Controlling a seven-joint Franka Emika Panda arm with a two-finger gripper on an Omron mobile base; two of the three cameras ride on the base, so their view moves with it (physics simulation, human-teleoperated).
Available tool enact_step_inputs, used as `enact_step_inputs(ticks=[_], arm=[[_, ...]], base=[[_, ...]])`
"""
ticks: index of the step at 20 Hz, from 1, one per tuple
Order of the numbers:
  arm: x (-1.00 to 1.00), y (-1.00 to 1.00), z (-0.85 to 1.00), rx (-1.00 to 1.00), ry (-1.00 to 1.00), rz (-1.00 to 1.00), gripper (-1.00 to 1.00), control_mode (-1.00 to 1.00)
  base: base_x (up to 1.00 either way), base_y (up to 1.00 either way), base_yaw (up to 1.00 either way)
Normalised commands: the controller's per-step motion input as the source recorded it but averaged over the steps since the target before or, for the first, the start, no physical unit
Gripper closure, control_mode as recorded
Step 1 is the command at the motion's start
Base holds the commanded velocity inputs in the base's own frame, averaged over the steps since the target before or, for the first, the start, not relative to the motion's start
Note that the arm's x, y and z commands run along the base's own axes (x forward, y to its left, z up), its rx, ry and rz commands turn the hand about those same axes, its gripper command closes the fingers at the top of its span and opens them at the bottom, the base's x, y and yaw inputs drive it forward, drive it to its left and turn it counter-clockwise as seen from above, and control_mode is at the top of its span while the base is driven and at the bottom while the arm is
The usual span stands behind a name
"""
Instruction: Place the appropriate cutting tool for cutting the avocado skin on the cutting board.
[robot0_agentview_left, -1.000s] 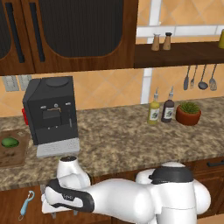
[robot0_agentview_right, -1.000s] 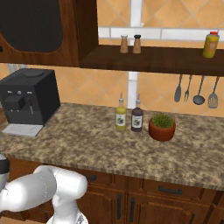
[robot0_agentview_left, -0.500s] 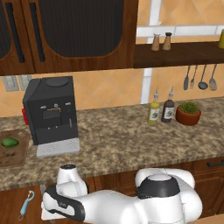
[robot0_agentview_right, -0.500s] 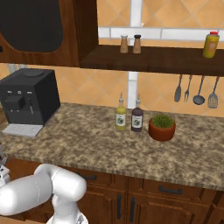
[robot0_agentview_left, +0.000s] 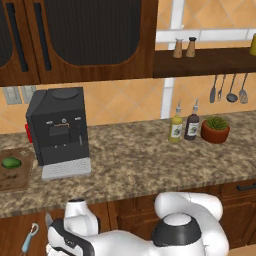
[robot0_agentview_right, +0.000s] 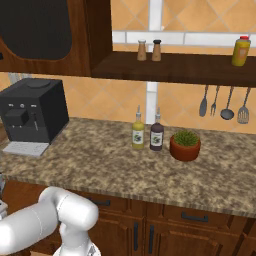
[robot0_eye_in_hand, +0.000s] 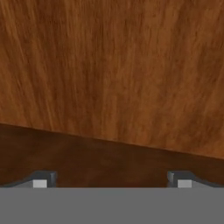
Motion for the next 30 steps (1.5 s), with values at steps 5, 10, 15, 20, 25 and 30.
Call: enact_step_inputs(ticks=[5,10,15,20,25,30], arm=[[-0.97,0.0,0.01,0.02,0.01,0.0,-1.0,-1.0],[-0.28,0.05,0.38,0.0,-0.01,0.0,-1.0,-1.0],[0.39,0.34,0.45,0.0,-0.14,0.0,-1.0,-1.0],[0.37,0.33,0.31,0.0,-0.2,0.0,-1.0,-1.0],[0.33,0.19,0.13,-0.09,-0.26,0.0,-1.0,-1.0],[0.35,0.15,0.1,-0.05,-0.15,0.0,-1.0,-1.0]], base=[[0.0,0.0,0.0],[0.0,0.0,0.0],[0.0,0.0,0.0],[0.0,0.0,0.0],[0.0,0.0,0.0],[0.0,0.0,0.0]])
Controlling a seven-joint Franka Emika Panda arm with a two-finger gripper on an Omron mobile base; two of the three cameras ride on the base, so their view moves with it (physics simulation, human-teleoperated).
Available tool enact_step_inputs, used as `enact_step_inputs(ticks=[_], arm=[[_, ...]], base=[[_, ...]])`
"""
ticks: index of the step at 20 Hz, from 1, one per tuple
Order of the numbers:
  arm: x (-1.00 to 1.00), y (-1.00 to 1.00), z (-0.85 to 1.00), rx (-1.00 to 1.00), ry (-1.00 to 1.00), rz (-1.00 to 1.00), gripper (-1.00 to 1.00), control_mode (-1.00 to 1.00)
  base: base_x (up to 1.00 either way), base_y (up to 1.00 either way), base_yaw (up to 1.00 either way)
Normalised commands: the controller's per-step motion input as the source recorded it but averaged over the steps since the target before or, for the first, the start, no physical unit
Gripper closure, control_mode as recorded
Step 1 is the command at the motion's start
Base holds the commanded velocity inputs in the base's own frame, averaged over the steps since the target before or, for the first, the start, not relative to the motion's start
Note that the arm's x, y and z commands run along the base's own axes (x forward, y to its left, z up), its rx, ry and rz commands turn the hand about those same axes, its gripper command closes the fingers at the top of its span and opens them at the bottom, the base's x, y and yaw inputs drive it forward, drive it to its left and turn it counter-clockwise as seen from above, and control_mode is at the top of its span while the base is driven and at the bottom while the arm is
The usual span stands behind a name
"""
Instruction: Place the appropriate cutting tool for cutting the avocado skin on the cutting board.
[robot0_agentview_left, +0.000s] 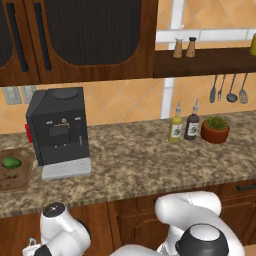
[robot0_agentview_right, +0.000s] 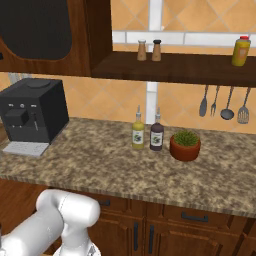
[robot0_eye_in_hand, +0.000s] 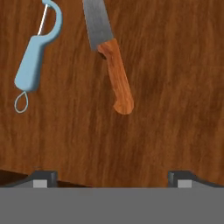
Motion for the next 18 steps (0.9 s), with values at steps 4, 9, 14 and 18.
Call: enact_step_inputs(ticks=[4,9,14,18], arm=[[0.4,0.15,0.12,-0.02,0.02,-0.02,-1.0,-1.0],[0.41,0.08,0.0,-0.02,0.11,-0.06,-1.0,-1.0],[0.25,0.01,-0.21,-0.08,0.01,-0.02,-1.0,-1.0],[0.07,0.0,-0.31,-0.06,0.0,0.0,-1.0,-1.0]], base=[[0.0,0.0,0.0],[0.0,0.0,0.0],[0.0,0.0,0.0],[0.0,0.0,0.0]])
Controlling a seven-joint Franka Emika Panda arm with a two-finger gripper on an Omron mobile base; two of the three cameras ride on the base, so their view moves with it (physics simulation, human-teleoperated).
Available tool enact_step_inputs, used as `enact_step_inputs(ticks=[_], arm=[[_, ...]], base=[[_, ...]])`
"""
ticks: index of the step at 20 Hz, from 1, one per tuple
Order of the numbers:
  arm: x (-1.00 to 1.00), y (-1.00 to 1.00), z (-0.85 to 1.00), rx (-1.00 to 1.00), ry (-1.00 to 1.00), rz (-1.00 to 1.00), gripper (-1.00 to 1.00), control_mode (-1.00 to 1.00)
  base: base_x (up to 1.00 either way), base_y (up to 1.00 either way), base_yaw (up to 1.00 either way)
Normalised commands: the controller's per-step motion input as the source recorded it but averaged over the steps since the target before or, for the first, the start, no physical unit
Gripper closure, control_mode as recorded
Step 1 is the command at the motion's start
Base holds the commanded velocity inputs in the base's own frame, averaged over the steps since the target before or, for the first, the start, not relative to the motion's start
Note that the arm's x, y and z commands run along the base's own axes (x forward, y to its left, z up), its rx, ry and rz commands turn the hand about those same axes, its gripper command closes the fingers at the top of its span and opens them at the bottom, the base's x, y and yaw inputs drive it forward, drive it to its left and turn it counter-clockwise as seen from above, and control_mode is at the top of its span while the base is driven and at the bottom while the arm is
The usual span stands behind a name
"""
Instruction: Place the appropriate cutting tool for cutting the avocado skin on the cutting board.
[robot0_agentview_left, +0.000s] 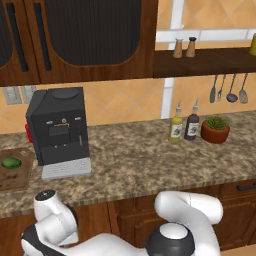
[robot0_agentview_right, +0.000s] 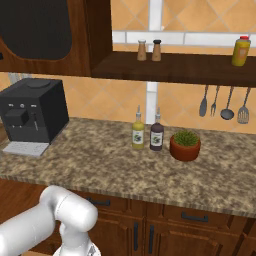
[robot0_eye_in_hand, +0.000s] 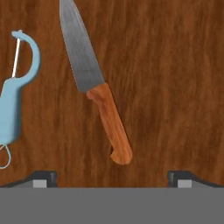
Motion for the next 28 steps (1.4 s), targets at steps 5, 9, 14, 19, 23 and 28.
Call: enact_step_inputs(ticks=[5,9,14,19,23,28], arm=[[0.0,0.0,-0.34,-0.02,0.0,0.0,-1.0,-1.0],[0.07,0.0,-0.3,0.0,0.0,0.0,-1.0,-1.0],[0.19,0.0,-0.28,0.0,0.0,0.0,-1.0,-1.0],[0.19,0.0,-0.3,0.0,0.0,0.0,-1.0,-1.0],[0.18,0.01,-0.41,-0.07,0.0,-0.01,-1.0,-1.0],[0.05,0.04,-0.37,-0.08,0.0,0.0,-1.0,-1.0]], base=[[0.0,0.0,0.0],[0.0,0.0,0.0],[0.0,0.0,0.0],[0.0,0.0,0.0],[0.0,0.0,0.0],[0.0,0.0,0.0]])
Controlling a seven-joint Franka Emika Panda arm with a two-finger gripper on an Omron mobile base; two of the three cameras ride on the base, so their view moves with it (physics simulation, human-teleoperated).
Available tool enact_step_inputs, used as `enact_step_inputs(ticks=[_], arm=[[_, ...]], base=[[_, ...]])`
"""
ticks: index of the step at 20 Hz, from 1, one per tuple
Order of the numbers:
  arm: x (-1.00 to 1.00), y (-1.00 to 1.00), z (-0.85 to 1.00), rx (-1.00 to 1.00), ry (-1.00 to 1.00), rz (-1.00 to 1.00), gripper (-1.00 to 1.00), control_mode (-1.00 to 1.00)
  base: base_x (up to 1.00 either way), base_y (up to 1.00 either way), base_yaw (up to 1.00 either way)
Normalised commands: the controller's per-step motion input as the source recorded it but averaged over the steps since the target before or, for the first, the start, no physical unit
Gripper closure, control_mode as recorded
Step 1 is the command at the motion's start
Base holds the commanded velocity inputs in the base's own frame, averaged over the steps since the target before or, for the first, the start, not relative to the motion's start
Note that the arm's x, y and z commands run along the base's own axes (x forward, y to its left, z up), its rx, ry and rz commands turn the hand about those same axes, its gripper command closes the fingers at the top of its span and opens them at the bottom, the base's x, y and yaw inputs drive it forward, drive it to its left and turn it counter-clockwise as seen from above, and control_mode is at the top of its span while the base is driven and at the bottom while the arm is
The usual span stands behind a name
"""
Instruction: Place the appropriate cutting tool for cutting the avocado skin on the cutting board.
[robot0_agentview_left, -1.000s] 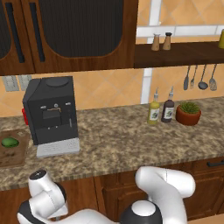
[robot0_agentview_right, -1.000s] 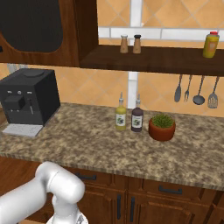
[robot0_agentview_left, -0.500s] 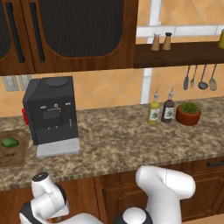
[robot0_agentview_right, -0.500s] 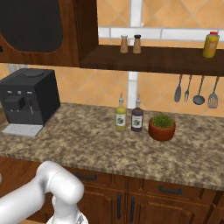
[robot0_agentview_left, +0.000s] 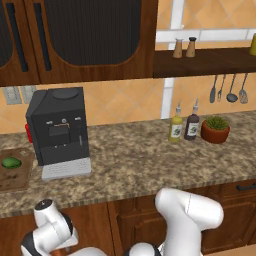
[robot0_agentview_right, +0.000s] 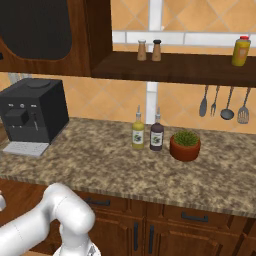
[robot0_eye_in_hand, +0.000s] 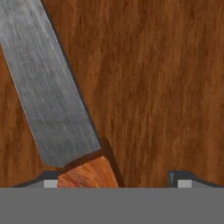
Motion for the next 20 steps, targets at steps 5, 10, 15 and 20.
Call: enact_step_inputs(ticks=[5,10,15,20], arm=[[-0.09,0.13,-0.42,-0.06,0.0,0.0,1.0,-1.0],[-0.1,0.05,-0.33,-0.01,0.03,0.0,1.0,-1.0],[-0.49,-0.24,0.11,0.15,0.0,0.0,1.0,-1.0],[-0.69,-0.38,0.62,0.22,0.0,0.0,1.0,-1.0]], base=[[0.0,0.0,0.0],[0.0,0.0,0.0],[0.0,0.0,0.0],[0.0,0.0,0.0]])
